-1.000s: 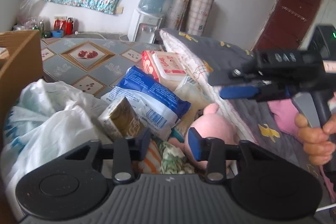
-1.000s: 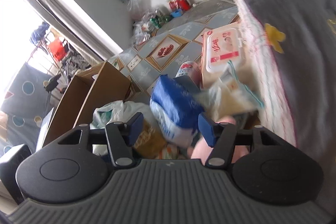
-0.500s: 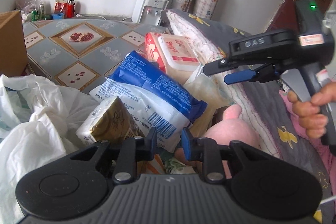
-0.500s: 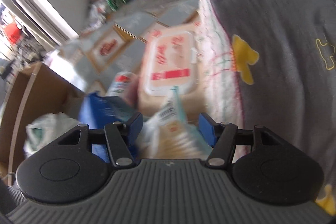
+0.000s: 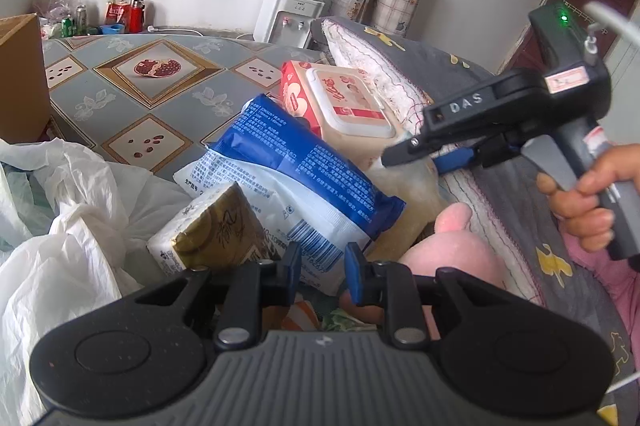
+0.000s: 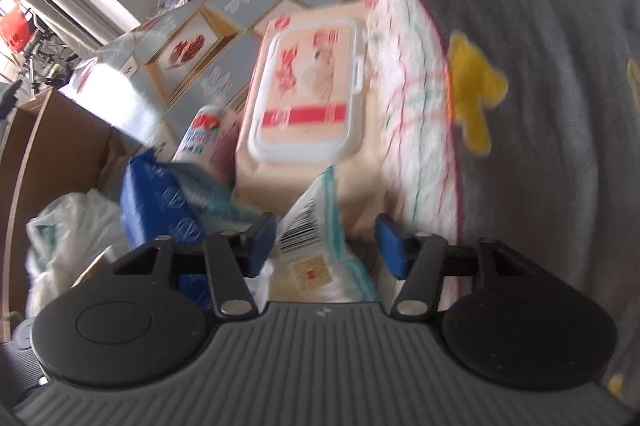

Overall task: Organize soft objects
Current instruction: 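Grasp the clear plastic packet near the wipes box with the right tool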

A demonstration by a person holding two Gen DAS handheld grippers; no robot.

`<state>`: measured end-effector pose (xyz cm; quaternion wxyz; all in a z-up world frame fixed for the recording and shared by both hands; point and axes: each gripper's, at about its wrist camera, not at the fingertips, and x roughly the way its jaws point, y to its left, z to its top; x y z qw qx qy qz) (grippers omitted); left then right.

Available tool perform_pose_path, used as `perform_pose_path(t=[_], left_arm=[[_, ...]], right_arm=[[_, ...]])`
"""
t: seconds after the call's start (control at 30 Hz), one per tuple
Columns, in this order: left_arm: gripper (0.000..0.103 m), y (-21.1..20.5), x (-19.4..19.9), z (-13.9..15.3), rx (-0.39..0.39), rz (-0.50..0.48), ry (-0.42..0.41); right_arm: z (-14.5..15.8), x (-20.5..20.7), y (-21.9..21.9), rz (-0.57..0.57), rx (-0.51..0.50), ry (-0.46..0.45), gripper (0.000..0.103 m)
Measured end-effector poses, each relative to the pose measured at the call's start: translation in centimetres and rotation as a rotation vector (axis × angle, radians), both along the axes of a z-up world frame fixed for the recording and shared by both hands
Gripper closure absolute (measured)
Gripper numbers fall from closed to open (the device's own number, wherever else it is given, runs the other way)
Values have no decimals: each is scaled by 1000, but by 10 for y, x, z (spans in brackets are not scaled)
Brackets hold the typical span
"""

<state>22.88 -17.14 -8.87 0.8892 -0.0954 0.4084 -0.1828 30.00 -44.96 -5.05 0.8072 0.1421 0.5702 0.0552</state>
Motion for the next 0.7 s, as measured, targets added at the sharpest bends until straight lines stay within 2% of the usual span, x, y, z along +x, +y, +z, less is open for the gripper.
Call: perform_pose_path(t=[0.07,0.13,0.2,0.37,0.47,0.6,0.7], left_arm=[[79,-1,-1,0,0,5,1],[79,-1,-2,0,0,7,1],[79,-2,-2,-1,3,9,0],[79,2,-6,2,-17,18,-8],[78,6,-14,10,-39,17,-23],[76,6,-34,24,-81,-22,-53],[68,3,-51,31,-136,-63,-68]], right_arm=[[0,-3,-1,-1,5,5,53],[1,-7,-1,-9,45,13,68],[9,-13,4,3,28,-14,82],[48,-27,5,-20,-20,-132,88],[75,-35,-4,-57,-5,-200,90],[101,-59,-21,-151,115,-282,90],[101,-87,-33,-234,279,-308,91]])
